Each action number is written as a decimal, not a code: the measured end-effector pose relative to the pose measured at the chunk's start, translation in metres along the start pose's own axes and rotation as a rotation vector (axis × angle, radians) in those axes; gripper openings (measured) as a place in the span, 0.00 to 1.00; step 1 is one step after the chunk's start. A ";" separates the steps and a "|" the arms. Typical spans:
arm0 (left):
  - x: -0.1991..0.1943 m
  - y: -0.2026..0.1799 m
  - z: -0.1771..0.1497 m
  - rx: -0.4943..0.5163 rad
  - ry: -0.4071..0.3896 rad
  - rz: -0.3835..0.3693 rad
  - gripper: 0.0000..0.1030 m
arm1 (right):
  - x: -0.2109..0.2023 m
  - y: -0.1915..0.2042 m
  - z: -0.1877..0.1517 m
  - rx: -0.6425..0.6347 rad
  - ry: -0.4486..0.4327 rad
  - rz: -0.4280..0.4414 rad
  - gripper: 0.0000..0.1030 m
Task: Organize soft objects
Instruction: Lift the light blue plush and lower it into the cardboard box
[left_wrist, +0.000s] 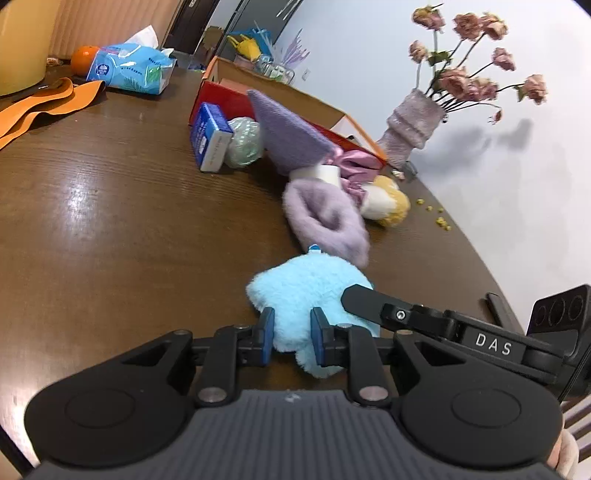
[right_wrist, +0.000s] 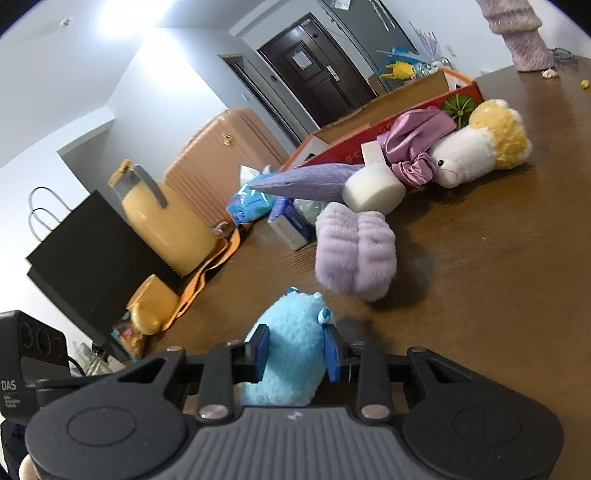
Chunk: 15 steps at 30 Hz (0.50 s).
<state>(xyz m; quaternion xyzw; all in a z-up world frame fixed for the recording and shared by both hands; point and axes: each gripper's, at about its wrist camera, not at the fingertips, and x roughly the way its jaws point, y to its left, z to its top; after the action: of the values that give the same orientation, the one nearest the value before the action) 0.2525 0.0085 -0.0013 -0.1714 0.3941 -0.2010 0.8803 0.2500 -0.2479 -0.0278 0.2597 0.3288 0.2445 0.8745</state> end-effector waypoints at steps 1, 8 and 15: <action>-0.005 -0.004 -0.003 0.005 -0.009 -0.005 0.20 | -0.008 0.002 -0.003 -0.004 -0.008 0.003 0.29; -0.036 -0.042 -0.009 0.076 -0.088 -0.041 0.20 | -0.061 0.011 -0.010 -0.021 -0.105 0.043 0.29; -0.029 -0.071 0.028 0.129 -0.146 -0.078 0.20 | -0.084 0.003 0.034 -0.017 -0.186 0.089 0.27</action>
<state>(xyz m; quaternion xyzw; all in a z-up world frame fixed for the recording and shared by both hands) 0.2402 -0.0346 0.0674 -0.1436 0.3080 -0.2470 0.9075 0.2174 -0.3058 0.0330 0.2883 0.2321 0.2606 0.8917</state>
